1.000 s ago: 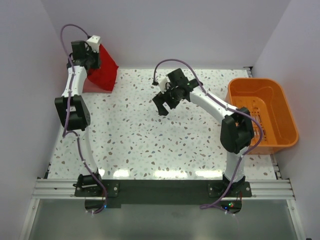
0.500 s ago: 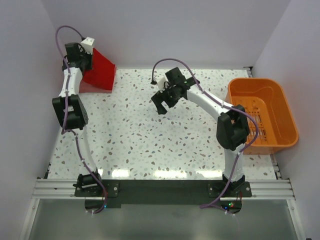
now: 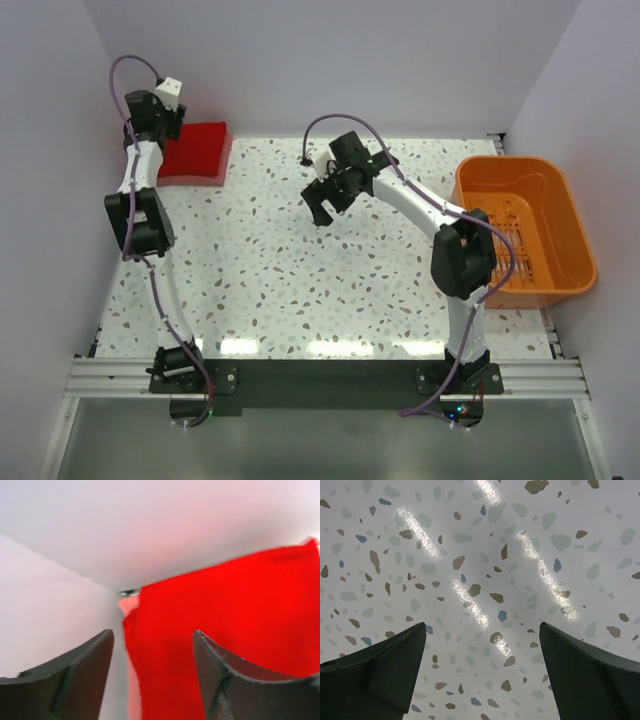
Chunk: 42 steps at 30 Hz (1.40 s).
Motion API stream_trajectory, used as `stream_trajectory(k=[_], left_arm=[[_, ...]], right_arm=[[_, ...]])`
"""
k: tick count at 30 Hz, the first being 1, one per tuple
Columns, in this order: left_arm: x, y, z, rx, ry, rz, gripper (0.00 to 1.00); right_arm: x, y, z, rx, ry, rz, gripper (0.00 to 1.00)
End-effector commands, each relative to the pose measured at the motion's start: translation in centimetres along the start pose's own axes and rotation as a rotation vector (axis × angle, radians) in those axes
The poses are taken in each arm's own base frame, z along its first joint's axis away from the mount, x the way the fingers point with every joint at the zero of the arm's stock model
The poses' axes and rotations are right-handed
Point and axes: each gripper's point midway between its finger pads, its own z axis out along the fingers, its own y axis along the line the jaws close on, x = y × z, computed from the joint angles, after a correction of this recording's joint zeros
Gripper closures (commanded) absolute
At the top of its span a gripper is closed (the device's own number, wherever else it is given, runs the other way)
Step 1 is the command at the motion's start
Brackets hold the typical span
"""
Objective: Fold and stack the t-shirts
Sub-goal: Neatly place the folded tshirt to the corner, then reset both grippers
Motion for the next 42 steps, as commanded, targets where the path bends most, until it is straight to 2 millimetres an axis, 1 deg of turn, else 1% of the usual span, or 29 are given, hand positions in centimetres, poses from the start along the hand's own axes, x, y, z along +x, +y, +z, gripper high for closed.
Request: stream_trajectory(k=[1,4,7,8,9,11,12,14,16,19,20,21,22,23,24,25,26,27,28,29,30,31,32,34,36,37,39,40,42], left_arm=[[-6.4,6.3,-2.9,-0.181,-0.155,0.034,0.29],[-7.8,8.6,-4.8,-0.212,-0.187,-0.02,0.22],[-9.1,8.6,-6.8,-0.169,-0.192,-0.068,0.12],[-8.9,7.6,-7.1,-0.113,-0.174,-0.076,0.08],[-10.0,7.4,-8.4,-0.091,-0.187,-0.096,0.0],[-10.2,5.5,-9.5,0.004,-0.163,-0.13,0.0],[-11.2,5.2,-10.8,0.034,-0.176,-0.153,0.0],[-11.8,3.4,-12.4,0.121,-0.168,-0.187,0.0],[-13.1,2.7,-14.9,0.159,-0.184,-0.221,0.0],[-14.7,0.5,-17.8,0.23,-0.199,-0.192,0.0],[-14.5,-0.4,-18.5,0.246,-0.167,-0.183,0.0],[-15.4,-1.8,-19.5,0.269,-0.169,-0.147,0.0],[-15.4,-2.7,-20.0,0.282,-0.153,-0.134,0.0],[-14.6,-4.1,-20.8,0.298,-0.103,-0.122,0.0],[-14.9,-6.6,-21.3,0.329,-0.082,-0.097,0.0],[-14.3,-7.6,-21.7,0.316,-0.043,-0.095,0.0],[-13.4,-9.1,-22.6,0.331,-0.013,-0.098,0.0],[-13.4,-11.3,-23.5,0.363,-0.002,-0.116,0.0],[-13.0,-12.4,-24.1,0.381,0.011,-0.128,0.0],[-12.0,-13.5,-25.6,0.409,0.024,-0.16,0.0],[-11.9,-15.3,-26.6,0.446,0.02,-0.16,0.0],[-11.7,-16.0,-27.3,0.454,0.007,-0.162,0.0],[-10.0,-17.1,-28.6,0.466,0.035,-0.189,0.0],[-8.6,-18.9,-30.0,0.506,0.057,-0.204,0.0],[-6.0,-20.8,-31.6,0.554,0.113,-0.22,0.0],[-3.8,-21.6,-32.1,0.568,0.169,-0.232,0.0],[-3.0,-21.4,-33.6,0.55,0.172,-0.249,0.0],[-1.3,-21.8,-33.9,0.546,0.207,-0.247,0.0],[-1.1,-21.3,-35.4,0.531,0.178,-0.227,0.0]], right_arm=[[-1.8,-0.1,-0.3,0.009,-0.038,-0.001,0.01],[-2.0,-0.1,-0.3,0.008,-0.043,-0.003,0.01],[-2.2,-0.3,-0.7,0.018,-0.05,-0.003,0.01],[-2.1,-0.5,-0.8,0.023,-0.05,-0.001,0.02],[-2.3,-0.6,-1.0,0.026,-0.06,0.0,0.01],[-2.9,-1.2,-1.8,0.041,-0.09,0.008,0.01],[-3.2,-1.4,-2.2,0.05,-0.102,0.009,0.01],[-3.9,-2.5,-3.7,0.081,-0.138,0.019,0.01],[-4.1,-3.5,-4.8,0.11,-0.159,0.045,0.01],[-3.9,-6.3,-8.1,0.172,-0.198,0.118,0.01],[-3.4,-6.7,-8.7,0.181,-0.196,0.132,0.01],[-3.6,-7.1,-10.7,0.206,-0.228,0.14,0.01],[-3.3,-7.7,-11.6,0.228,-0.235,0.153,0.01],[-2.1,-9.0,-12.5,0.253,-0.229,0.185,0.01],[-2.1,-9.3,-14.5,0.276,-0.26,0.192,0.01],[-0.7,-10.6,-15.5,0.298,-0.255,0.236,0.01],[0.0,-10.9,-16.2,0.3,-0.253,0.258,0.01],[0.4,-10.9,-17.5,0.306,-0.27,0.276,0.01],[1.0,-11.0,-18.2,0.307,-0.27,0.29,0.01],[2.7,-11.1,-18.2,0.304,-0.242,0.316,0.01],[3.4,-11.0,-18.4,0.306,-0.233,0.31,0.01],[4.7,-10.3,-18.7,0.307,-0.226,0.314,0.01],[5.2,-9.7,-18.6,0.295,-0.226,0.311,0.01],[7.3,-7.9,-18.6,0.272,-0.217,0.31,0.01],[8.5,-6.4,-18.6,0.244,-0.221,0.301,0.01],[9.9,-5.3,-18.7,0.237,-0.219,0.3,0.01],[10.7,-3.7,-18.7,0.196,-0.234,0.293,0.01],[11.7,-2.5,-18.8,0.18,-0.232,0.291,0.01],[12.6,-1.3,-19.0,0.156,-0.236,0.281,0.01]])
